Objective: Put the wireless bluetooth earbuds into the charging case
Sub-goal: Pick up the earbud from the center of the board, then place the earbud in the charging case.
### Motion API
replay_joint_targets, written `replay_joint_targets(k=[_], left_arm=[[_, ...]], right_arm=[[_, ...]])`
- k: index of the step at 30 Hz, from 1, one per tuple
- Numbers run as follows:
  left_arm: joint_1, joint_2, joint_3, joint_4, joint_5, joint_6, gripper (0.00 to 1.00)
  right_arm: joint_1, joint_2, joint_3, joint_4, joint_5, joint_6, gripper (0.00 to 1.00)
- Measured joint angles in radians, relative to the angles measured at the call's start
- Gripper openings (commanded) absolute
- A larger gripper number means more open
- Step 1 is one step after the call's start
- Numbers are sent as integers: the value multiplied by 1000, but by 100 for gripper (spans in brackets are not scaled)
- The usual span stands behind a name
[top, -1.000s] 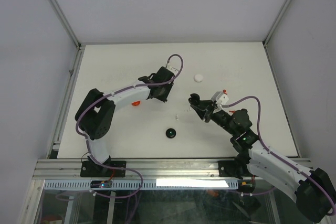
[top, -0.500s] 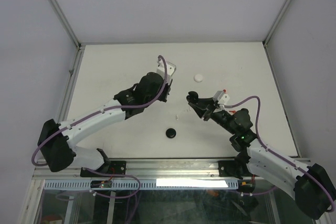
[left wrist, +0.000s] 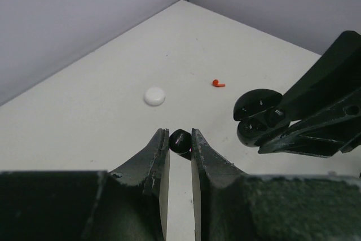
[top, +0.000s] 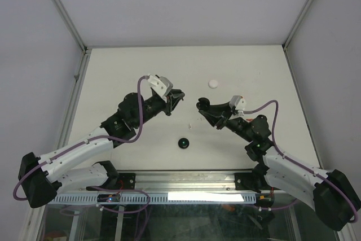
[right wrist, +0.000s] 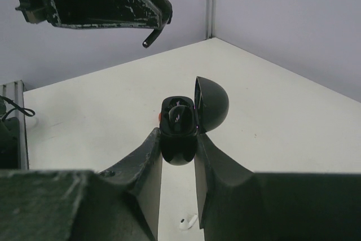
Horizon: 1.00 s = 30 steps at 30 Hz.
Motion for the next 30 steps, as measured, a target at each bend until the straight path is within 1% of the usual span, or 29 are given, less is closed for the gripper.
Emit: replay_joint_targets(k=[7,11,18,24,30], left_arm=[[0,-13,-81,177,158,87,11],[0,-14,-129,279,244,134,11],[0,-12,-140,409,367,179,12],[-1,7,-144,468,435,215,12],[-21,41,-145,499,463,247,12]], right_arm=[[0,7,16,45,-44,52,0],[0,13,18,63,-70,84,0],[0,27,32,87,-109,124,0],[0,37,35,104,-134,151,0],[0,42,48,116,-152,173,0]])
